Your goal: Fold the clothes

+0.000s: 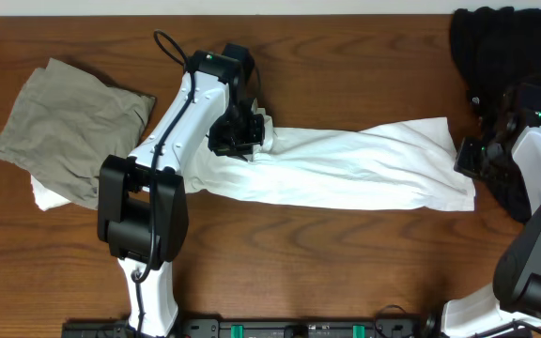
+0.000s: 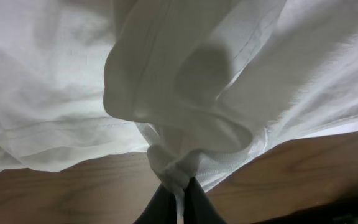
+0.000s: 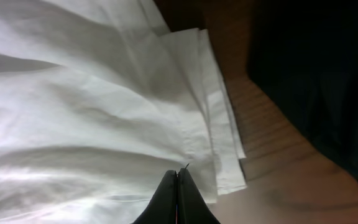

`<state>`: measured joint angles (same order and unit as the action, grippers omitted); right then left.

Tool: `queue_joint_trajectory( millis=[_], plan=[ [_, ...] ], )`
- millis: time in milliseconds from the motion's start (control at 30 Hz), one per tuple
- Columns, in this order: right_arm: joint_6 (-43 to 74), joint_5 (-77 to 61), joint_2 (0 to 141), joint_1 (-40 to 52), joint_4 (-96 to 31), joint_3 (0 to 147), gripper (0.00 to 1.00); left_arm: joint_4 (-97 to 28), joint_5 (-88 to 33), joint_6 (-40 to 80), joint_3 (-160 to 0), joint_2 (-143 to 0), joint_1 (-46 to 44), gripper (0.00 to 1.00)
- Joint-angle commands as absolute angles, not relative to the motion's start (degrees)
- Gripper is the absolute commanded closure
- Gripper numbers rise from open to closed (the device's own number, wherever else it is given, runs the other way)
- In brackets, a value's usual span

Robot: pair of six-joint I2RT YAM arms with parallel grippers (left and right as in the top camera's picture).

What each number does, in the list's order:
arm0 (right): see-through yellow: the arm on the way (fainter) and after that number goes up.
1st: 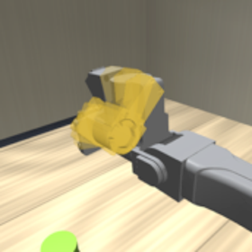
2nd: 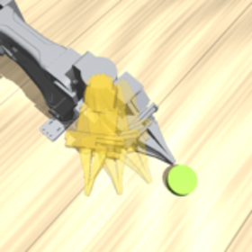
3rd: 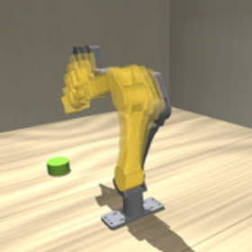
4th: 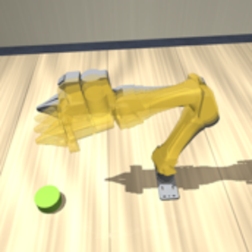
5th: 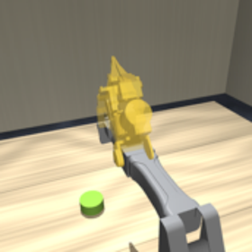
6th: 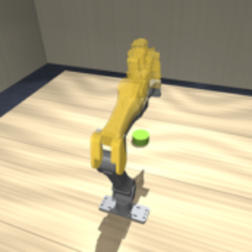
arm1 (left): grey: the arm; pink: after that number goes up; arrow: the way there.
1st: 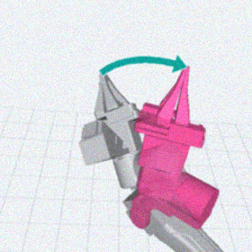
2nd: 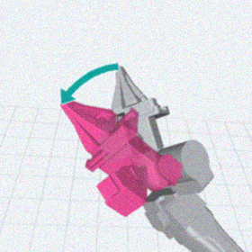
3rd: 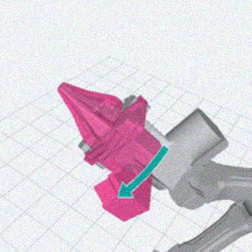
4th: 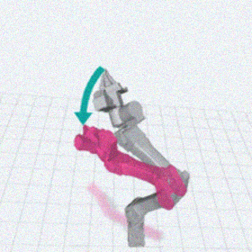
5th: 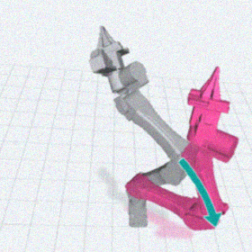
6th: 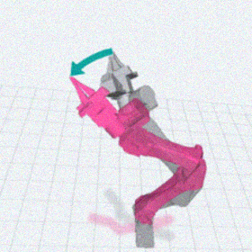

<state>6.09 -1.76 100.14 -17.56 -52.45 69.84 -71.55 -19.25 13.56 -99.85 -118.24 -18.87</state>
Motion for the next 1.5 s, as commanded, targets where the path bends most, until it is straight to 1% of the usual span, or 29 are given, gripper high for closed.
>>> queue_joint_trajectory(
  millis=[0, 267, 533, 567, 600, 633, 700, 800, 967, 1133, 1200, 1333, 1467],
  plan=[
    [6.68, -4.97, 100.44, -17.91, -52.49, 69.49, 0.99, -71.77, -18.52, 13.87, -99.63, -117.67, -18.74, 0.93],
    [6.61, -5.65, 100.44, -17.17, -48.82, 65.54, 0.99, -73.52, -18.55, 13.89, -99.59, -117.67, -18.74, 0.93],
    [6.81, -6.11, 100.44, -17.19, -41.23, 58.98, 0.99, -74.81, -18.98, 14.35, -98.02, -117.67, -18.85, 0.93],
    [6.83, -6.13, 100.44, -17.17, -40.12, 58.02, 0.99, -74.98, -18.98, 14.35, -97.78, -117.67, -19.0, 0.91],
    [6.83, -6.26, 100.44, -17.17, -39.24, 57.28, 0.99, -75.26, -18.98, 14.35, -97.65, -117.67, -19.14, 0.83],
    [6.83, -6.26, 100.44, -17.17, -38.39, 56.51, 0.99, -75.68, -18.98, 14.33, -97.58, -117.67, -19.38, 0.71],
    [6.83, -6.26, 100.44, -17.19, -37.04, 55.29, 0.99, -76.31, -18.98, 14.31, -97.58, -117.67, -20.01, 0.62],
    [6.85, -6.26, 100.44, -17.19, -36.36, 54.33, 0.98, -76.86, -18.94, 14.28, -97.58, -117.67, -20.97, 0.6],
    [6.83, -6.26, 100.44, -17.19, -36.56, 54.08, 0.97, -75.07, -16.73, 14.63, -98.19, -117.43, -20.45, 0.62],
    [6.83, -6.24, 100.44, -17.19, -36.84, 54.08, 0.97, -70.35, -9.63, 15.38, -99.29, -117.32, -18.5, 0.6],
    [6.83, -6.24, 100.44, -17.19, -36.84, 54.08, 0.97, -67.31, -6.22, 14.83, -99.29, -117.32, -18.17, 0.57],
    [6.83, -6.24, 100.44, -17.19, -36.97, 54.08, 0.97, -62.13, -4.45, 5.93, -99.29, -117.32, -18.59, 0.51],
    [6.83, -6.24, 100.44, -17.19, -37.28, 54.08, 0.96, -60.88, -4.45, -0.71, -99.18, -117.34, -19.09, 0.49]
  ],
)
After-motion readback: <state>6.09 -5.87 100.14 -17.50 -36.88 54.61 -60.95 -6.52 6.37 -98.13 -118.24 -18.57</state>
